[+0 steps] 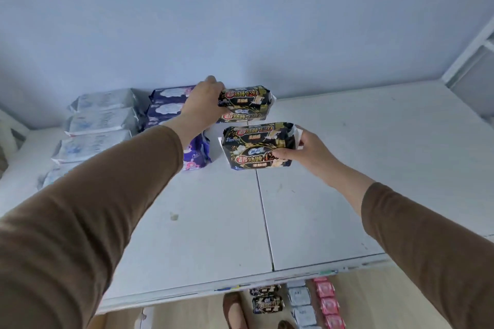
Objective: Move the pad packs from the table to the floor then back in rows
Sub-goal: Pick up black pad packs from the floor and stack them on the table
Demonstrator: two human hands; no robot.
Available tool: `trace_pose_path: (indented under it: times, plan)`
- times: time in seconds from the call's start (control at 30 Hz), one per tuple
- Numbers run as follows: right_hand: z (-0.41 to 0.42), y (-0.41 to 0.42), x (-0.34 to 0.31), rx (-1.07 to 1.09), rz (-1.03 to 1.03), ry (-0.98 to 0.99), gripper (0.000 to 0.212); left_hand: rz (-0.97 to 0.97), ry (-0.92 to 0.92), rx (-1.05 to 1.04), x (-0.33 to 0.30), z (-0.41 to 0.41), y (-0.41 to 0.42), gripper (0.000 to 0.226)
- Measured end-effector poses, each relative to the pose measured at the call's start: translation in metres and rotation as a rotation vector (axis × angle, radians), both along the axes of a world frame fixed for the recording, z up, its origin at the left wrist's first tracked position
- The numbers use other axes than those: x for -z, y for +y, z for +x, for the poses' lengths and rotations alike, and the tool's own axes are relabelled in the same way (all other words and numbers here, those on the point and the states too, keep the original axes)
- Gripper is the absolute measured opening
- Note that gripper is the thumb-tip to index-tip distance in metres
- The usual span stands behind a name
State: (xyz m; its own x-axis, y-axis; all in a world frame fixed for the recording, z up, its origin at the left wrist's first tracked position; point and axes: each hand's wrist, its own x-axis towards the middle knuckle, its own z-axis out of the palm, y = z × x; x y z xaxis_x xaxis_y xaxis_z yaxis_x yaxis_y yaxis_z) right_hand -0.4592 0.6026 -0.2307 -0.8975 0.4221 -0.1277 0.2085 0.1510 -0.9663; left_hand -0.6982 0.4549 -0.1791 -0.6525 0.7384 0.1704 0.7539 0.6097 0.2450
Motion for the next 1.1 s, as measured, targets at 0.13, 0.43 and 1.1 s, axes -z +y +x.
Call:
trace_pose_path:
  times: [0.13, 0.43, 1.1]
  plan:
    - [-0.025, 0.002, 0.009, 0.037, -0.033, -0.001, 0.049, 0.000, 0.010, 0.014, 0.015, -0.047, 0.026, 0.042]
    - [-0.066, 0.003, 0.027, 0.101, -0.033, -0.046, 0.049, -0.020, 0.020, 0.038, 0.054, -0.099, 0.056, 0.048]
    - [-0.174, 0.044, 0.057, 0.128, 0.386, -0.130, 0.041, 0.026, -0.002, 0.051, 0.024, -0.085, -0.012, 0.035]
